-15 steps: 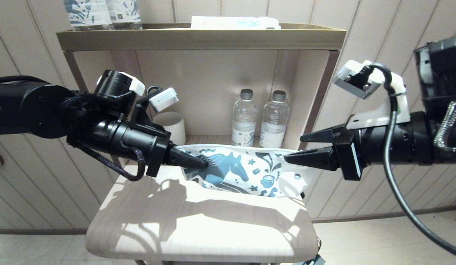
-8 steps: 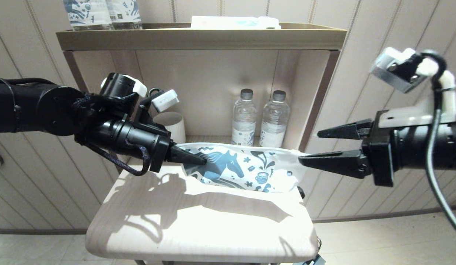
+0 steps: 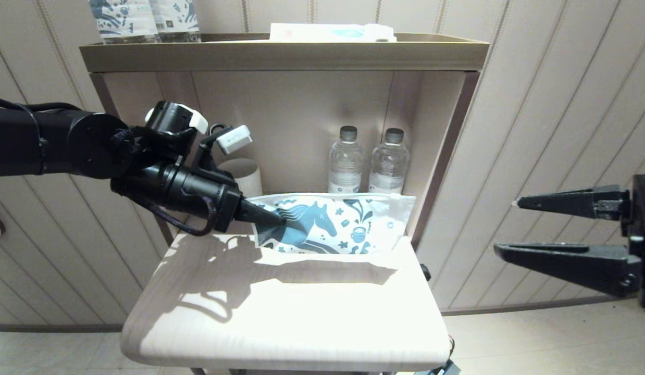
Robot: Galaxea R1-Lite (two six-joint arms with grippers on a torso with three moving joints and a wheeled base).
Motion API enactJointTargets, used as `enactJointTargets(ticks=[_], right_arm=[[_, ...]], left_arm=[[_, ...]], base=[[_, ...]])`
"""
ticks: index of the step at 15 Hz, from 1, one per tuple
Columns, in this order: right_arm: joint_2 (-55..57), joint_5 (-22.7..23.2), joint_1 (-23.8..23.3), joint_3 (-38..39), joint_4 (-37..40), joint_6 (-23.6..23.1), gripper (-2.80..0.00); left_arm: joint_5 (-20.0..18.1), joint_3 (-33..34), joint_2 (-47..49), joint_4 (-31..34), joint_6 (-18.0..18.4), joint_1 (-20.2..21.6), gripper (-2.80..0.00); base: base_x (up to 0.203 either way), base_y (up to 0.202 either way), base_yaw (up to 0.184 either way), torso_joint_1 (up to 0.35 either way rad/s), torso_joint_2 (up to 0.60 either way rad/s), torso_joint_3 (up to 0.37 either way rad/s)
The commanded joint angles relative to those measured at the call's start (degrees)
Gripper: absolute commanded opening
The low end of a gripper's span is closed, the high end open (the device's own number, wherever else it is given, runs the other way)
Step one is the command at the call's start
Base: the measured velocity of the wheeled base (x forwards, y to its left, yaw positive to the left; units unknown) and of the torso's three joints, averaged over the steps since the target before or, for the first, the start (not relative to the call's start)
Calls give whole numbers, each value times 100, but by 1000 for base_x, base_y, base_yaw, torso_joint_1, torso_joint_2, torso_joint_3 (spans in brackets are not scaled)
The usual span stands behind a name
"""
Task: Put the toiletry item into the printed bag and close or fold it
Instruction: Close the strorage bag and place it on the desk
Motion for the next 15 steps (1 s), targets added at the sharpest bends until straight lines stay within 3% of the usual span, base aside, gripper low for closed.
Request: enactJointTargets(ticks=[1, 9, 10, 15], right_arm=[[-172, 4, -12, 142, 9, -22, -280], [-400, 11, 22, 397, -21, 7, -280], [-400, 11, 30, 406, -21, 10, -280], [-400, 20, 39, 458, -21, -8, -280]], left_arm=[[-24, 15, -7, 21, 12, 3, -280], [134, 58, 37, 167, -20, 5, -280], [235, 58, 54, 156, -23, -3, 0], [289, -53, 3, 112, -31, 149, 0]], base=[[0, 0, 0, 0, 0, 0], [0, 0, 0, 0, 0, 0], [0, 0, 0, 0, 0, 0], [0, 0, 0, 0, 0, 0]])
